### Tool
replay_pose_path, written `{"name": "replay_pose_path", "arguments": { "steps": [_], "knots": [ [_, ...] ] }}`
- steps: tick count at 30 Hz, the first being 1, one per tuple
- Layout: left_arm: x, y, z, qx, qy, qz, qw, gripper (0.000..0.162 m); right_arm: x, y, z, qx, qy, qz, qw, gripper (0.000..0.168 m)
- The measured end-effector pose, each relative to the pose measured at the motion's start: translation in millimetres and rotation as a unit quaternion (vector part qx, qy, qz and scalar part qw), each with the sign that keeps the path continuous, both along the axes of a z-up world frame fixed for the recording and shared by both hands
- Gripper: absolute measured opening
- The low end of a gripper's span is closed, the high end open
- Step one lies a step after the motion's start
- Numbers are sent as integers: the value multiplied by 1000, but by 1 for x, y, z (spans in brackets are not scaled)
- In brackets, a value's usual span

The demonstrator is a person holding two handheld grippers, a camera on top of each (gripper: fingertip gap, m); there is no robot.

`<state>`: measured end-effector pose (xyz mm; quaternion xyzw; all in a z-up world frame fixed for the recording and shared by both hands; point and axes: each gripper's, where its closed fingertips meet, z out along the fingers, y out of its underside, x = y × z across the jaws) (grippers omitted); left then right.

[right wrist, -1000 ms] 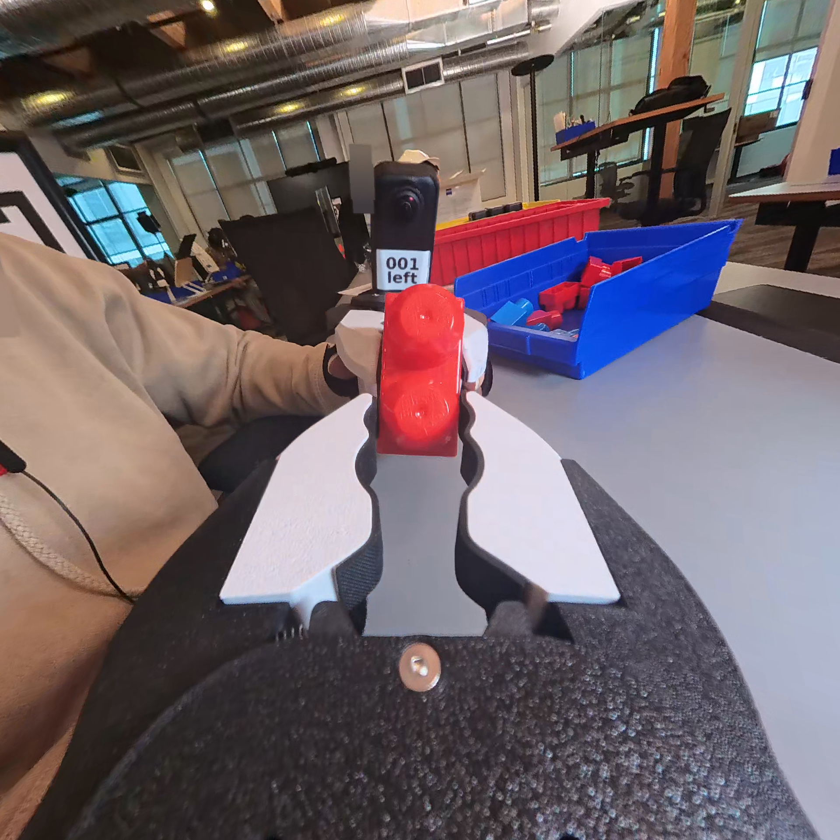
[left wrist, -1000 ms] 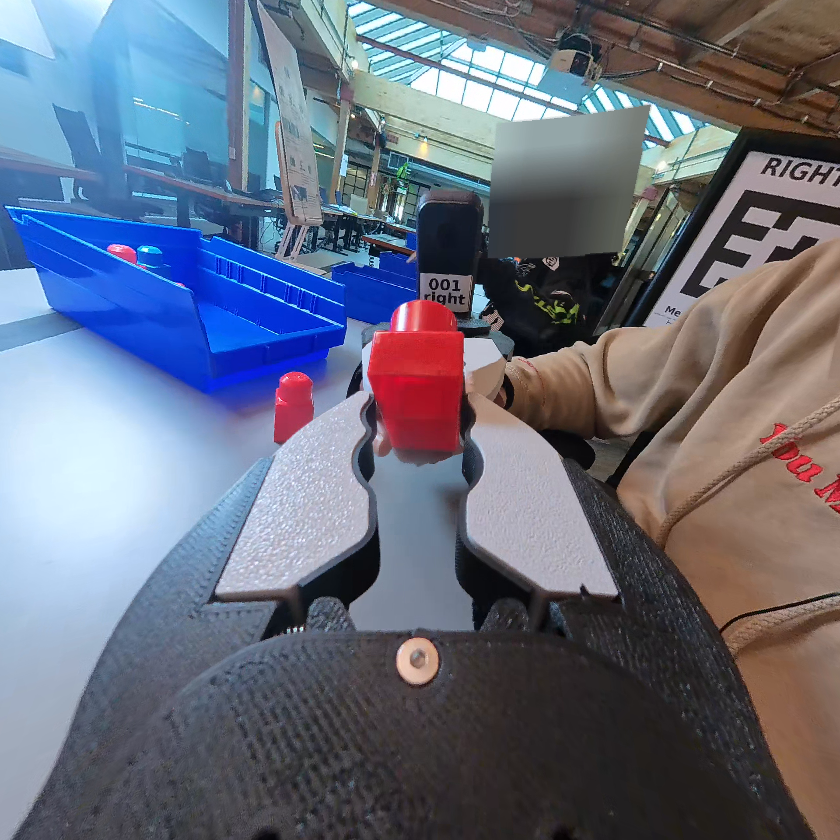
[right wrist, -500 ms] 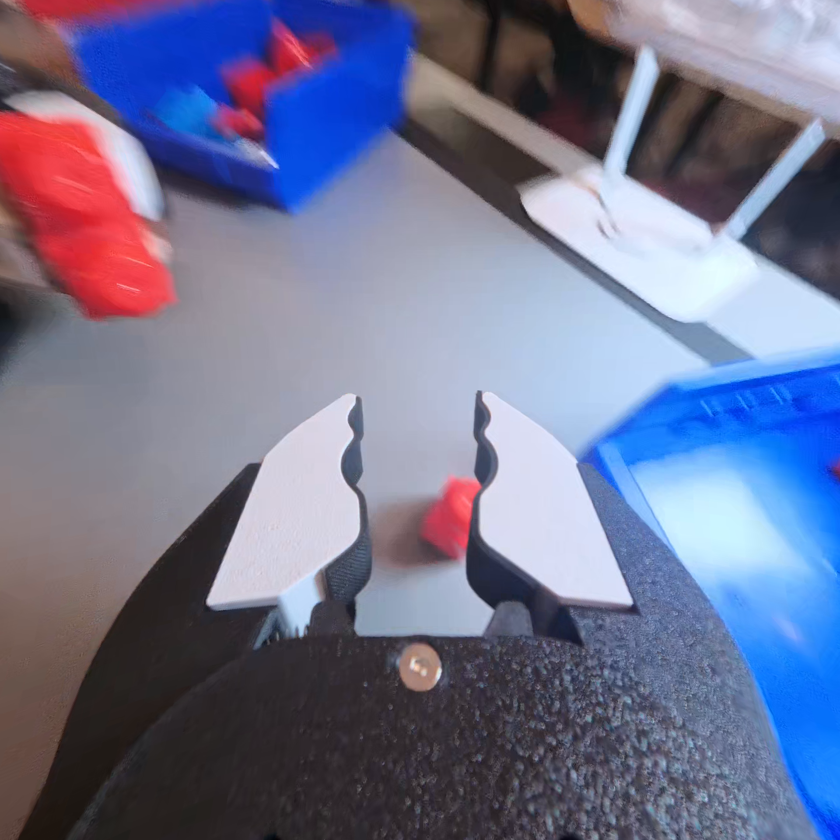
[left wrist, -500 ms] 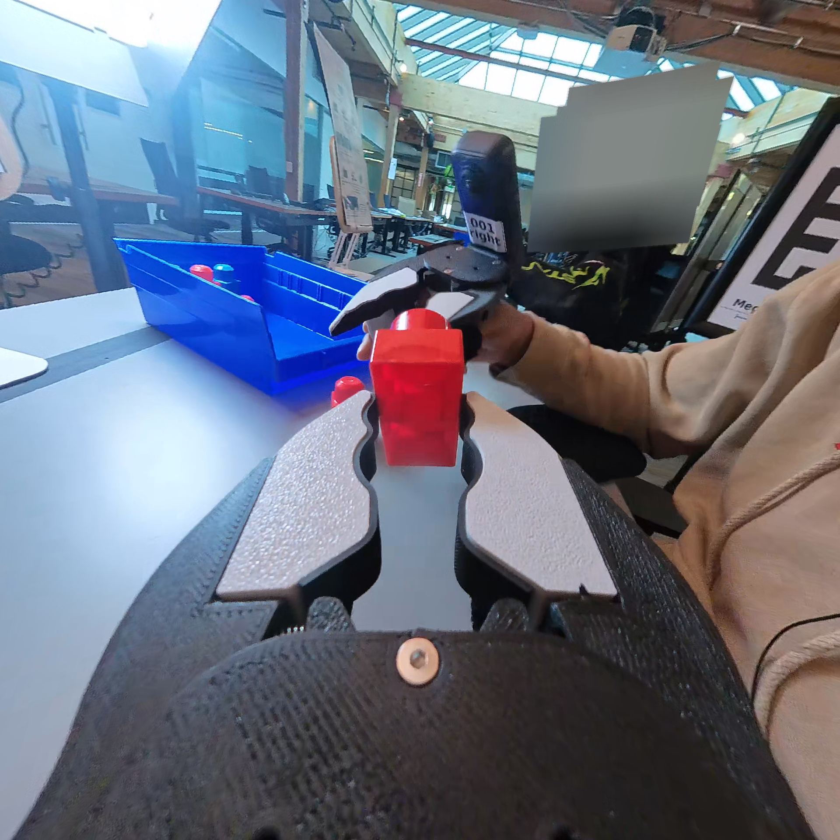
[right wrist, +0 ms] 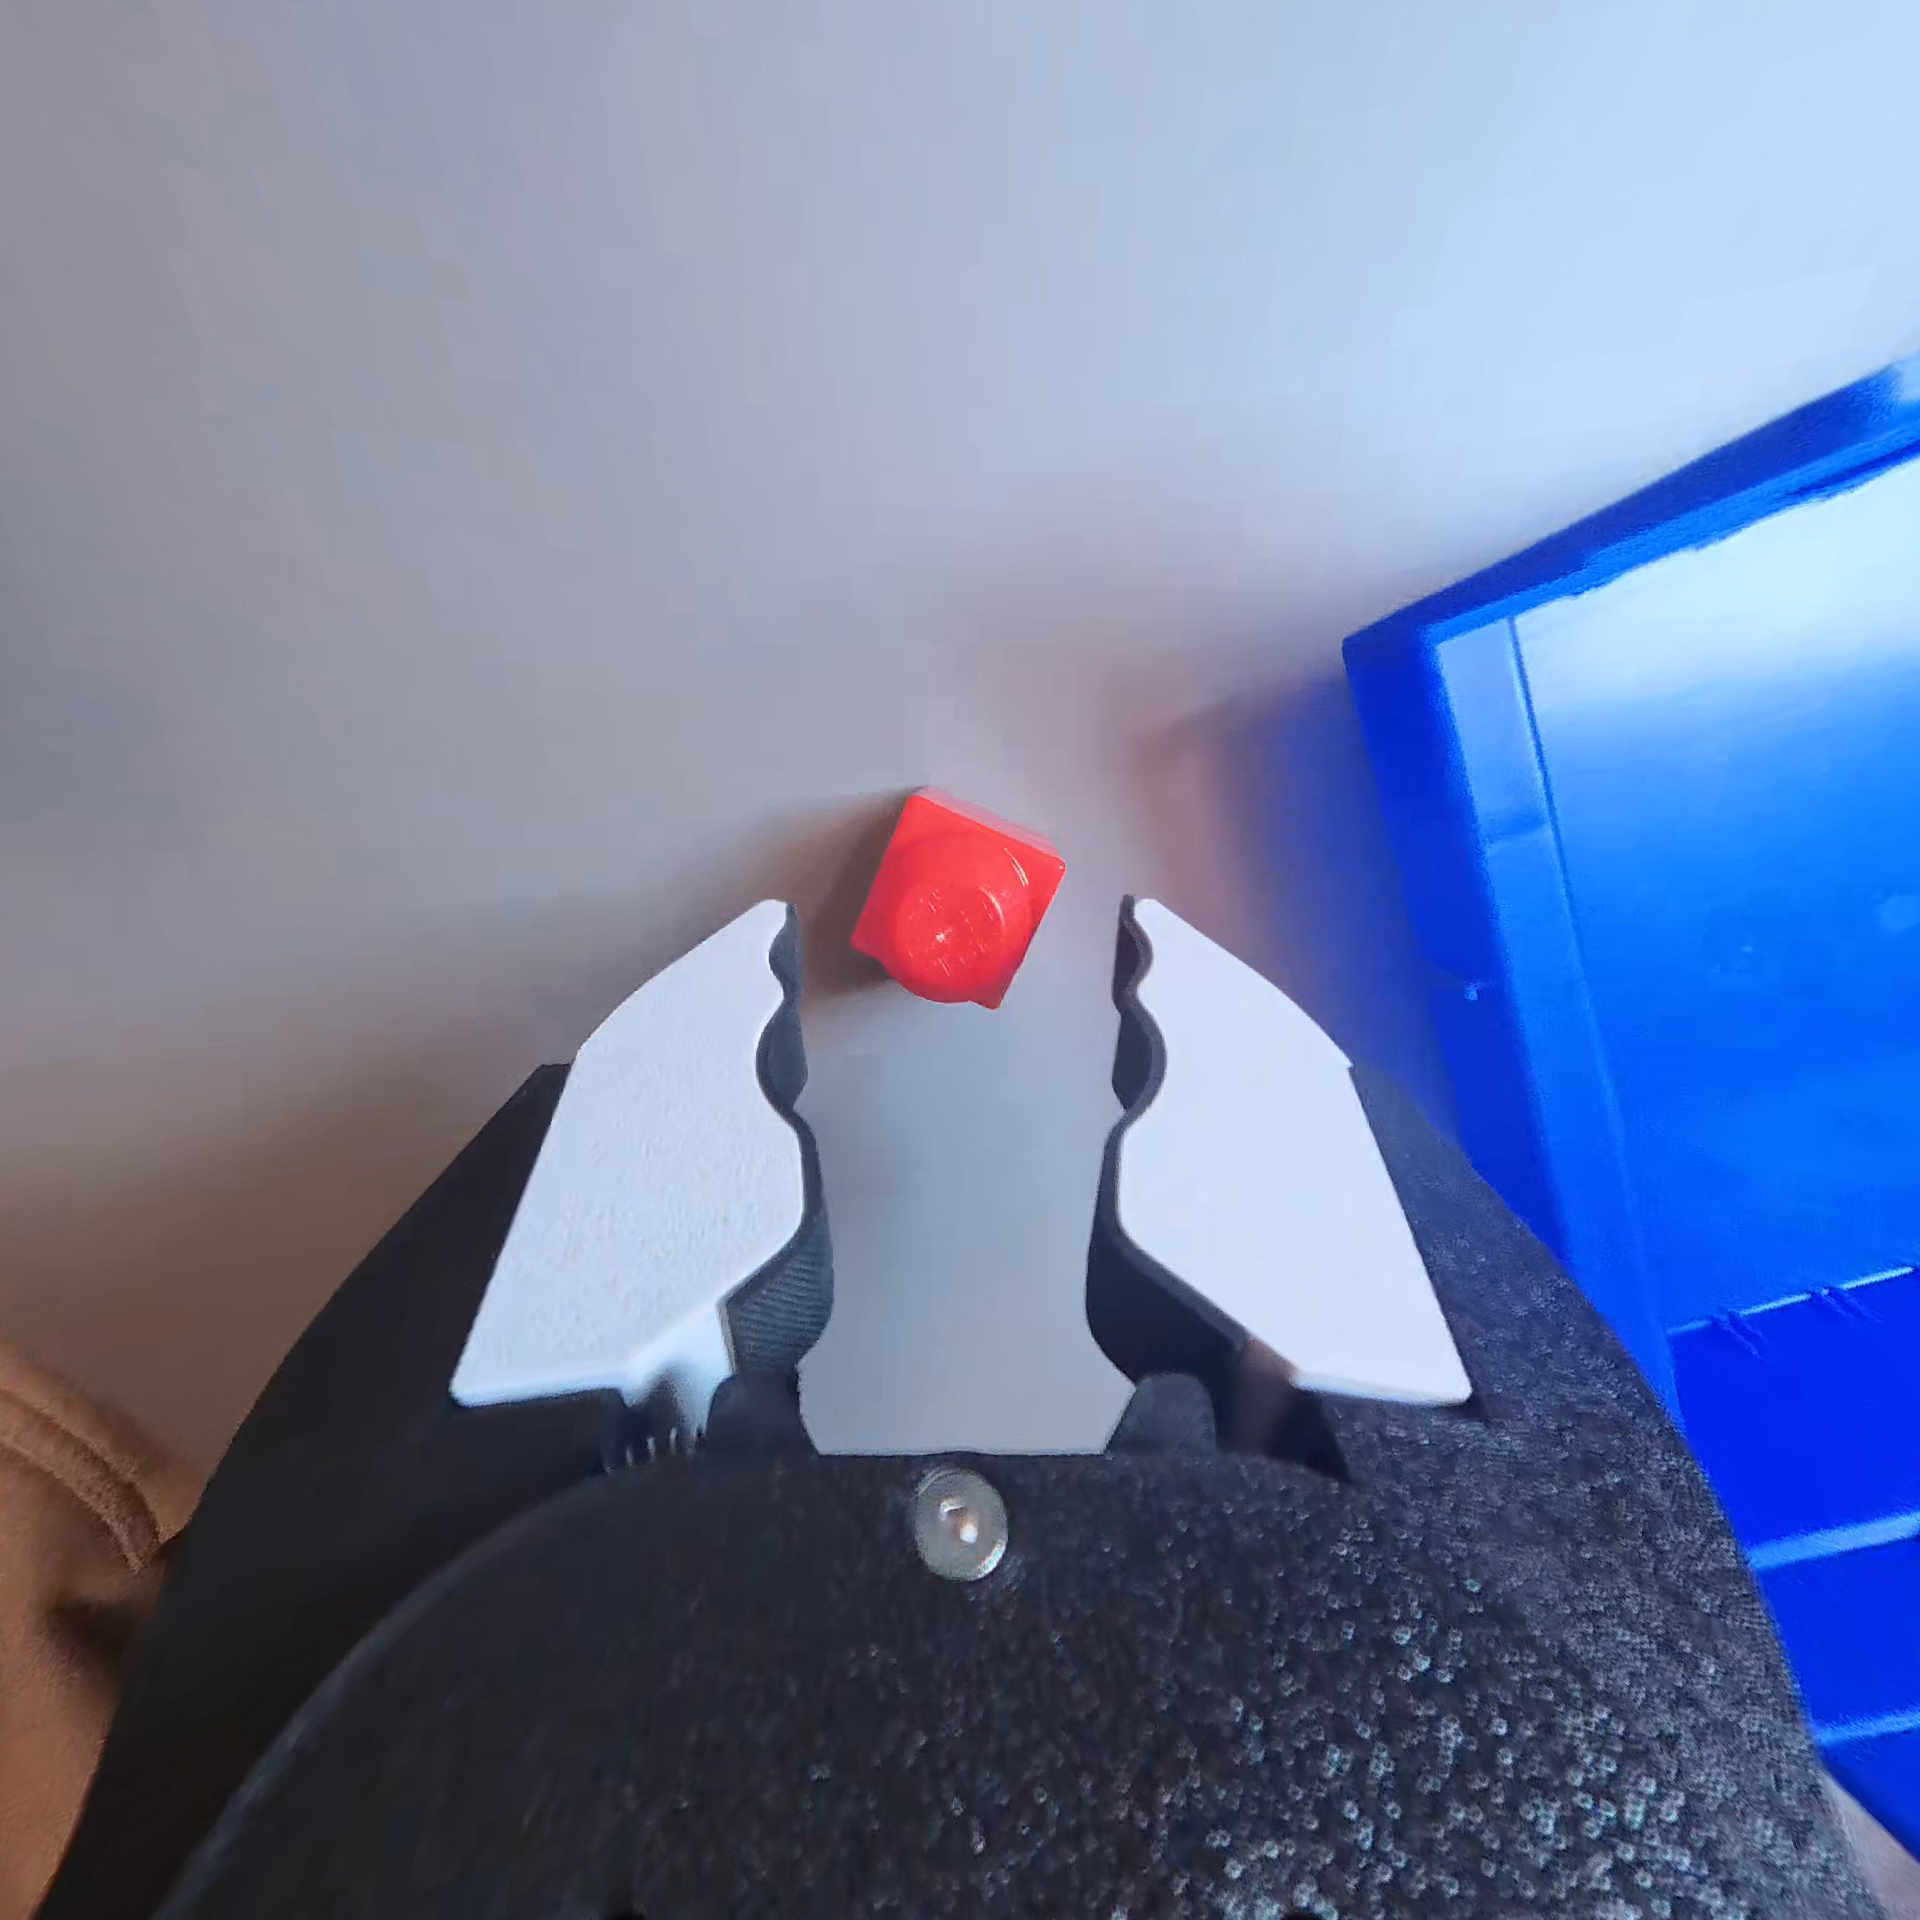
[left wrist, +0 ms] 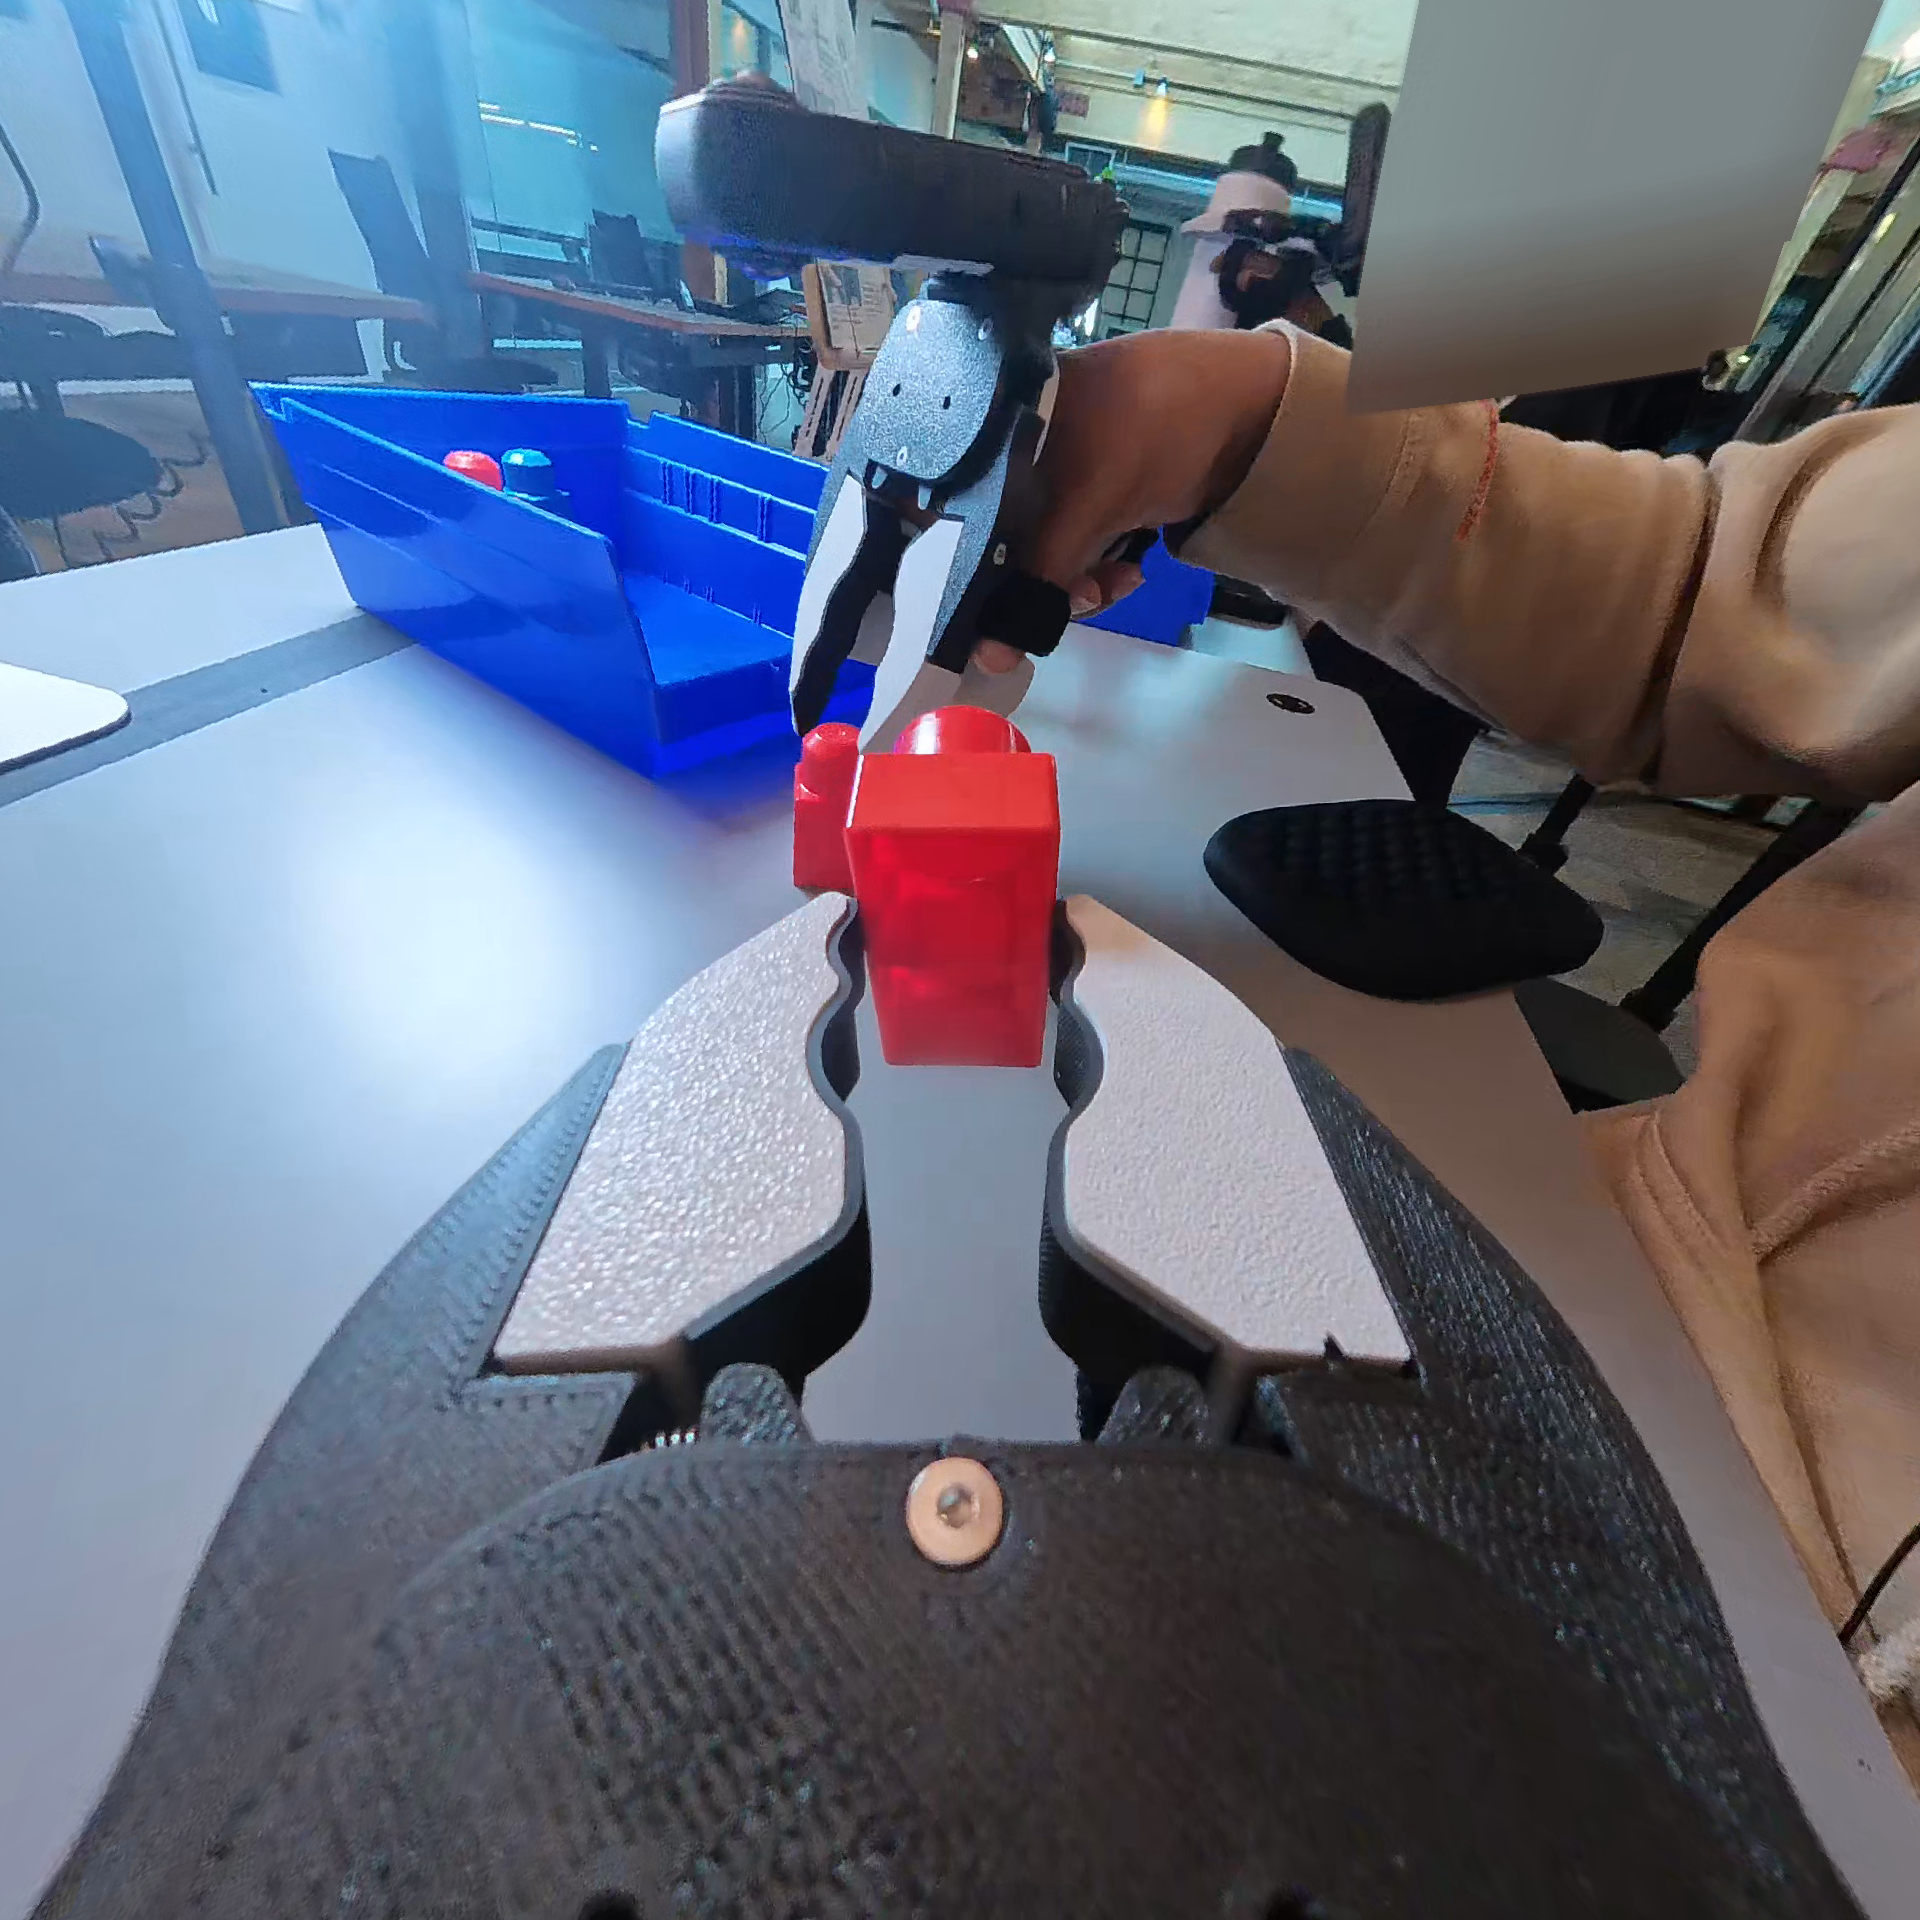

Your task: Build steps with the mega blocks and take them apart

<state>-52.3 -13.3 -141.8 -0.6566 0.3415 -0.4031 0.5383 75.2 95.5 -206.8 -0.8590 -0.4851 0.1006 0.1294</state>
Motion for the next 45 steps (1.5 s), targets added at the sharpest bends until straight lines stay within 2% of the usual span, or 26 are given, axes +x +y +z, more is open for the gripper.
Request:
{"name": "replay_pose_path", "arguments": {
  "steps": [4, 11, 14, 17, 19, 21, 23, 26, 28, 31, 33, 38, 42, 45],
  "knots": [
    [-3, 3, 0, -10, -14, 5, 1000, 34, 4, -4, -11, -30, -26, -23, 999, 60],
    [-7, 8, -2, -16, -17, 22, 999, 34, -2, -5, -22, -44, -16, -69, 997, 58],
    [-7, 8, -2, -15, -15, 22, 1000, 34, -4, 0, -25, -26, -15, -71, 997, 39],
    [-5, 6, -2, -9, -8, 20, 1000, 34, -12, 1, -21, -6, 11, -27, 1000, 38],
    [-4, 5, 0, -7, -12, 15, 1000, 34, -35, -11, -1, 14, 86, 48, 995, 38],
    [-4, 2, 4, -12, -31, 1, 999, 34, -62, -28, 31, 43, 187, 123, 974, 37],
    [-3, -2, 10, -18, -57, -20, 998, 34, -85, -57, 73, 54, 322, 192, 925, 37],
    [-3, -9, 21, -22, -98, -51, 994, 34, -99, -88, 121, 27, 479, 221, 849, 37],
    [-4, -13, 26, -24, -116, -65, 991, 34, -102, -101, 131, 5, 534, 228, 815, 37],
    [-2, -15, 27, -30, -119, -75, 990, 34, -113, -115, 114, 0, 534, 247, 809, 37],
    [3, -19, 15, -47, -85, -91, 991, 34, -116, -121, 107, -10, 539, 253, 803, 37],
    [6, -18, -6, -90, -38, -102, 990, 34, -112, -120, 77, -19, 473, 263, 841, 36],
    [11, -21, -19, -98, 2, -113, 989, 33, -104, -125, 59, -35, 451, 271, 849, 36],
    [15, -26, -23, -100, 8, -129, 987, 34, -102, -131, 57, -47, 459, 280, 842, 36]
  ]
}}
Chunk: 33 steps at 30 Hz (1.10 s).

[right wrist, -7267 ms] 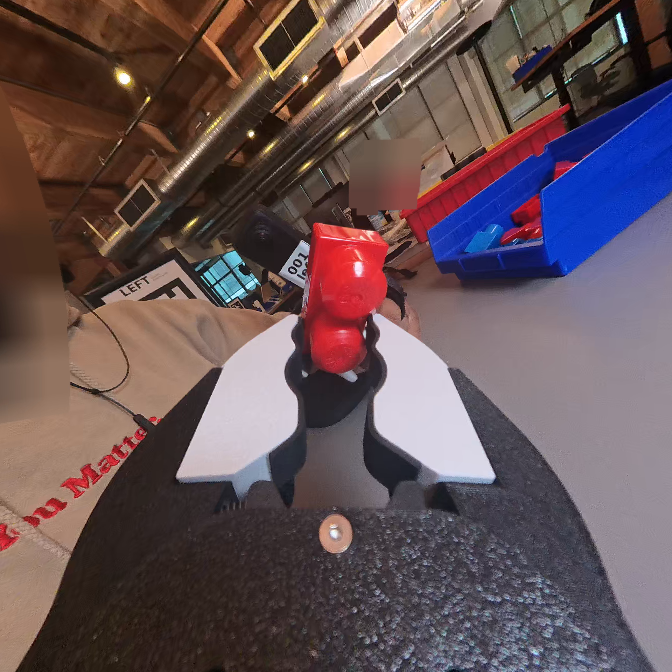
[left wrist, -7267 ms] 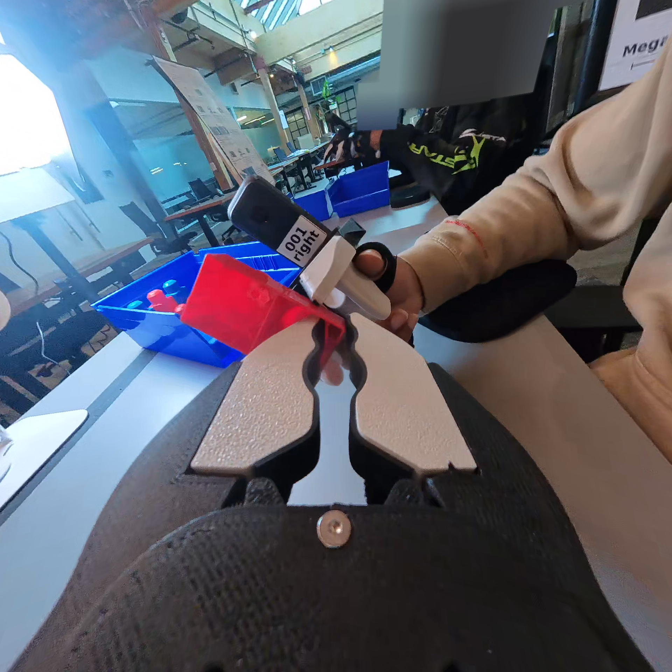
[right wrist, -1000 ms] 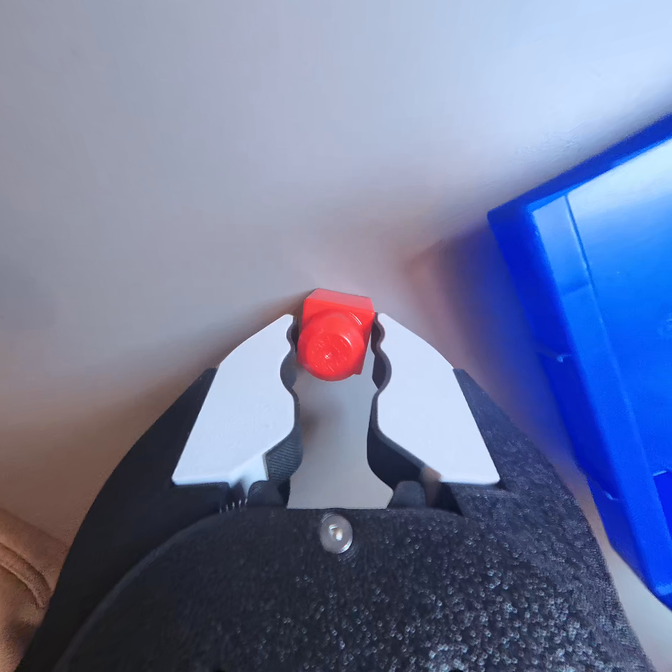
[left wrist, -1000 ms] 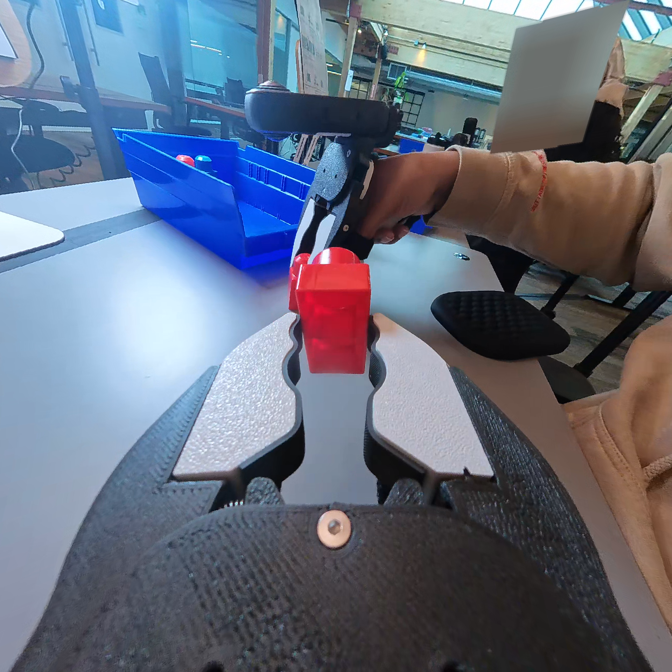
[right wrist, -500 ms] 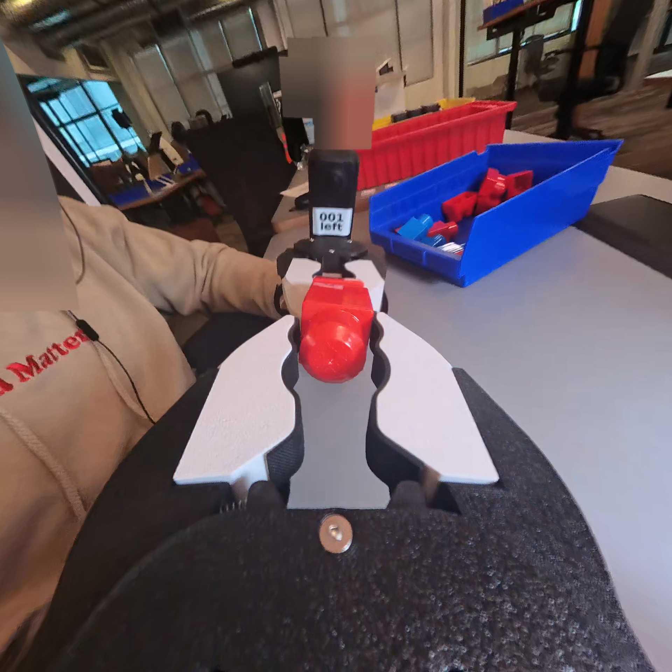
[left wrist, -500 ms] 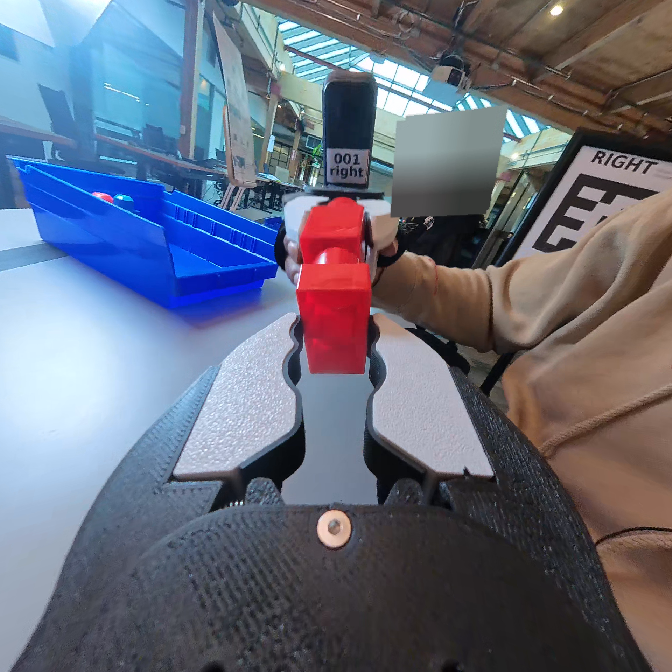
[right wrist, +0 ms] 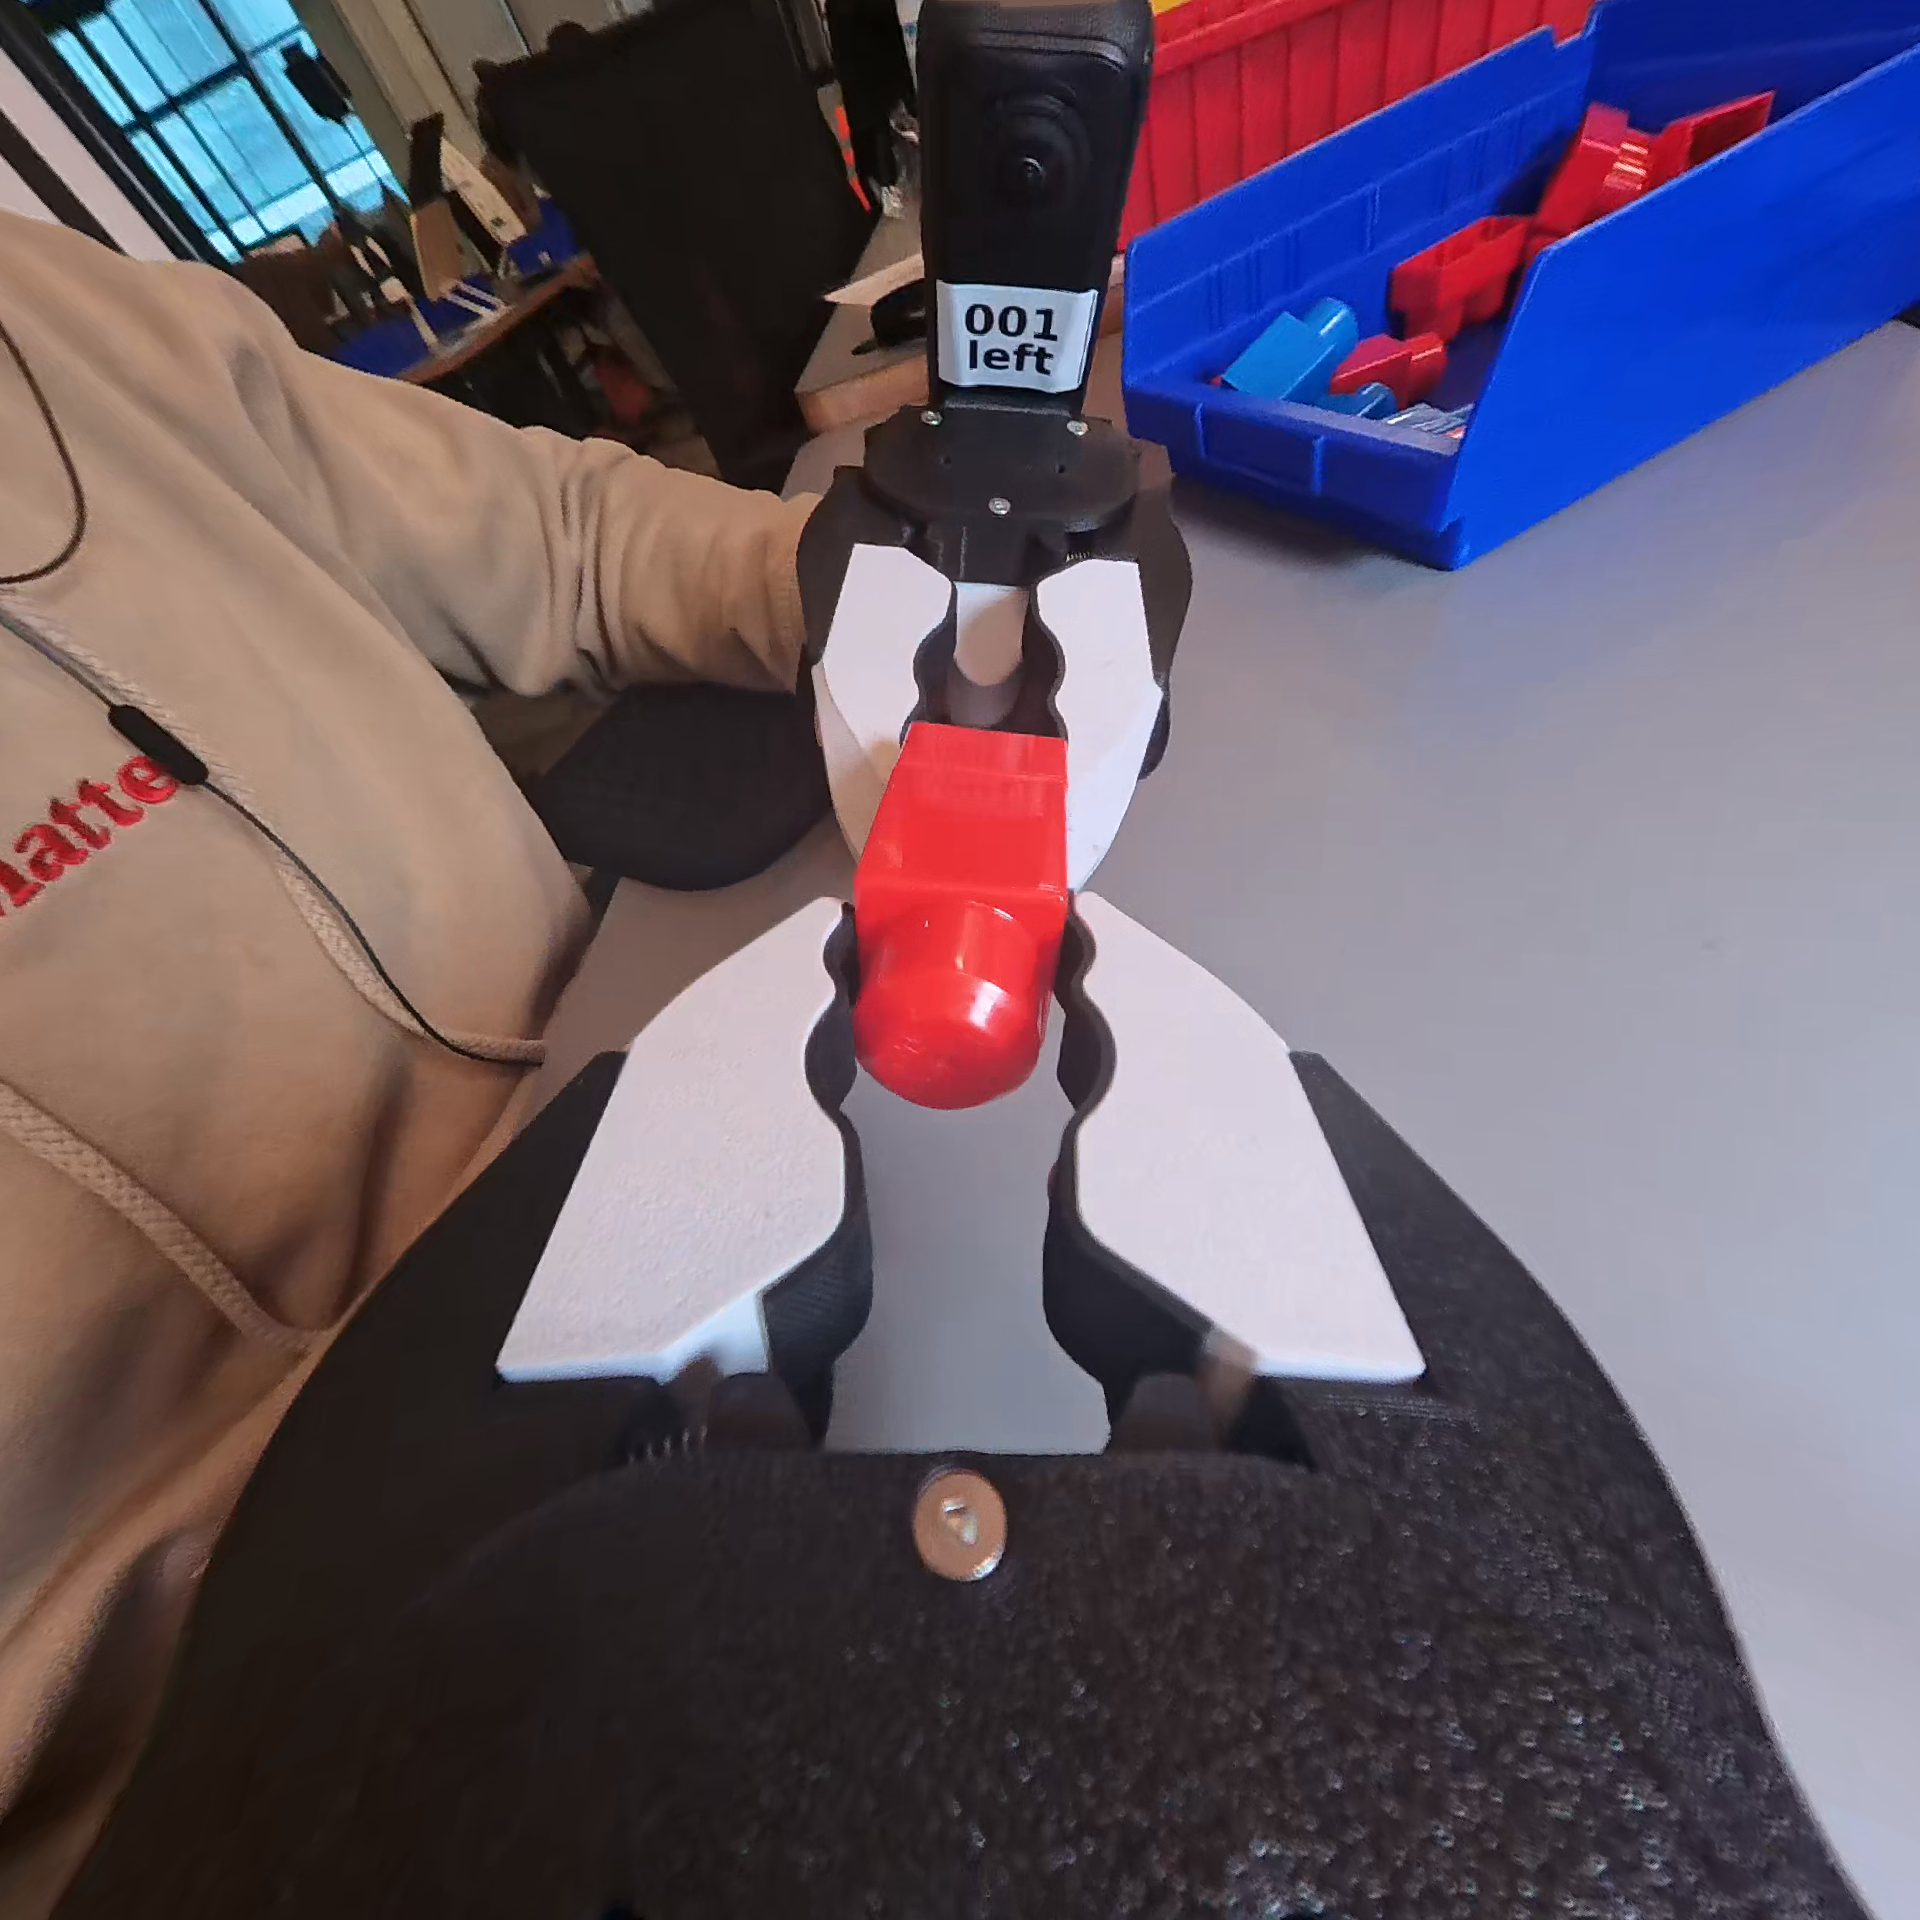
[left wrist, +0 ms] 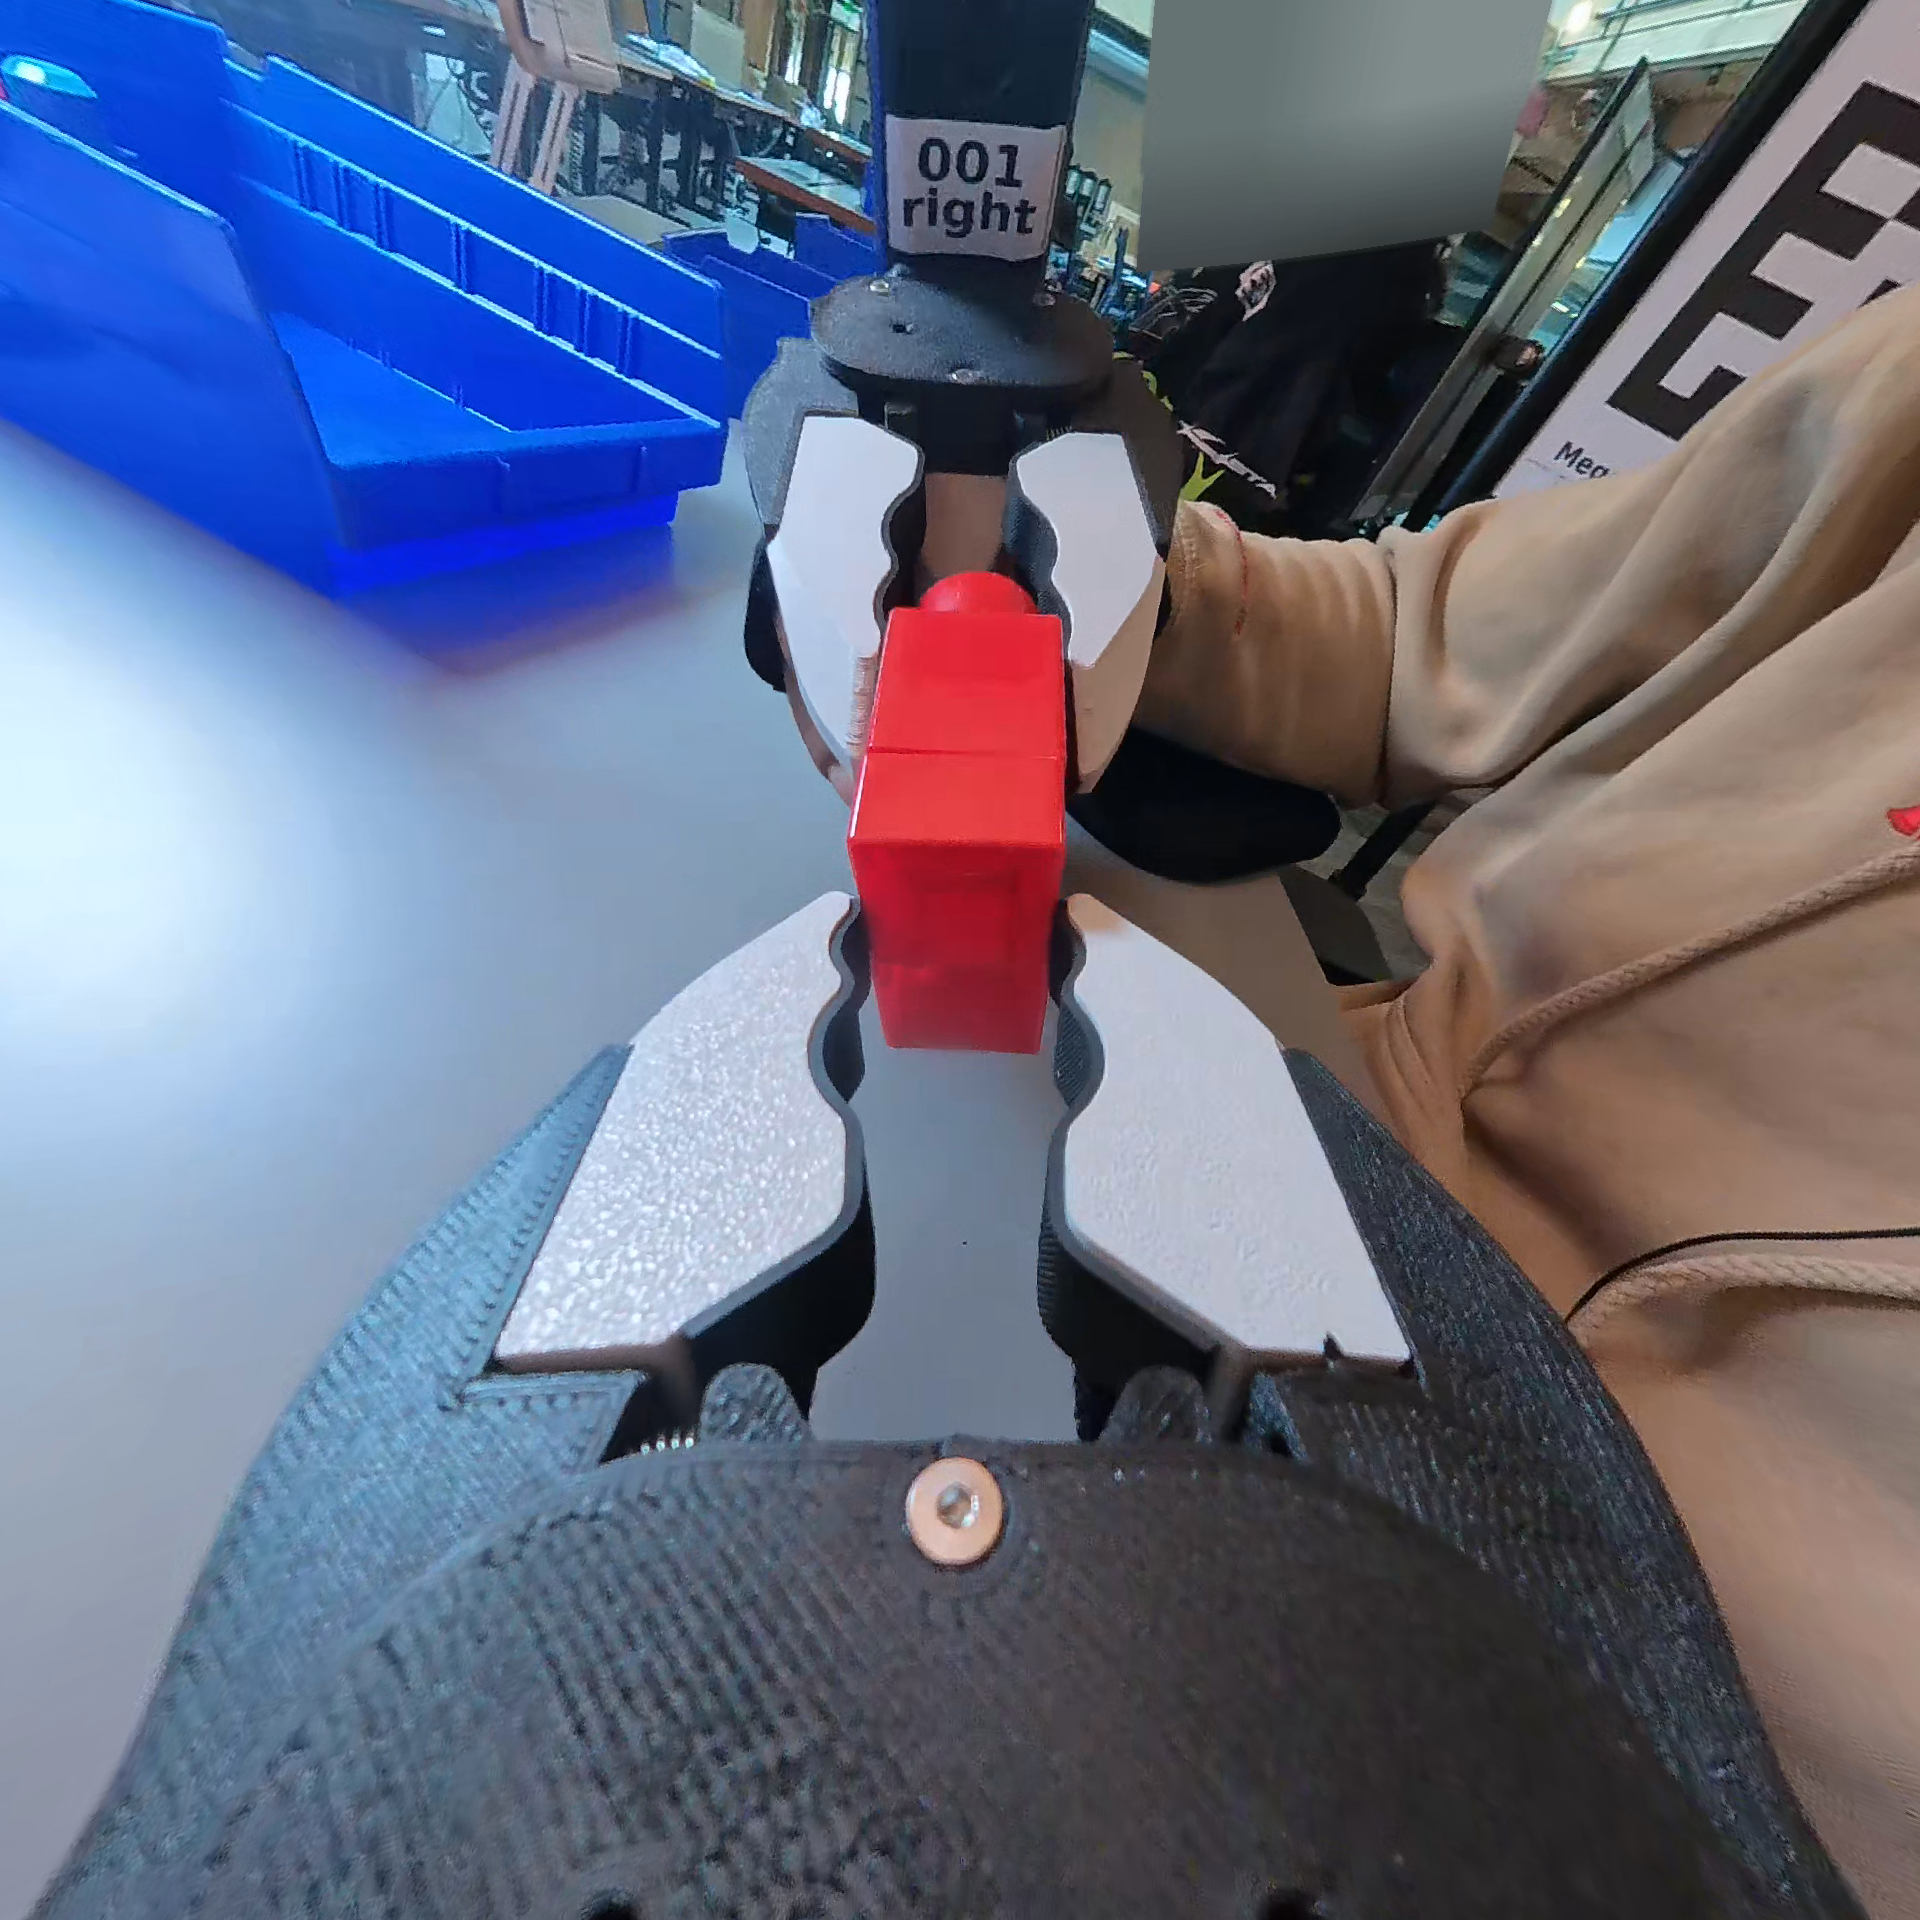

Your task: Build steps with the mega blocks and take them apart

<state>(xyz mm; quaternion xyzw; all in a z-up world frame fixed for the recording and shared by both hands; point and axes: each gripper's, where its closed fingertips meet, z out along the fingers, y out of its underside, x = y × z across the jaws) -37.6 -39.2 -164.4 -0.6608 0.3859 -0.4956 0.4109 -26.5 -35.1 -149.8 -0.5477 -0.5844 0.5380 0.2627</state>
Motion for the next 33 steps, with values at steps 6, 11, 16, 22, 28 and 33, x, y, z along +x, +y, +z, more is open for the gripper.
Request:
{"name": "replay_pose_path", "arguments": {
  "steps": [6, 11, 16, 22, 28, 33],
  "knots": [
    [1, -1, 3, 18, -1, 2, 1000, 34, 1, -1, 5, 13, 7, 2, 1000, 37],
    [-8, 8, 22, 43, -37, 39, 998, 34, 6, 17, 30, 50, 34, -49, 997, 38],
    [-11, 10, 26, 47, -44, 51, 997, 34, 9, 22, 39, 51, 45, -72, 995, 30],
    [-8, 5, 30, 48, -57, 44, 996, 34, 10, 17, 46, 59, 37, -67, 995, 29],
    [-24, 25, 36, 53, -71, 110, 990, 32, 51, 102, 90, 96, -16, -238, 966, 30],
    [-25, 29, 30, 69, -53, 126, 988, 29, 162, 264, 98, 95, -157, -516, 837, 30]
  ]
}}
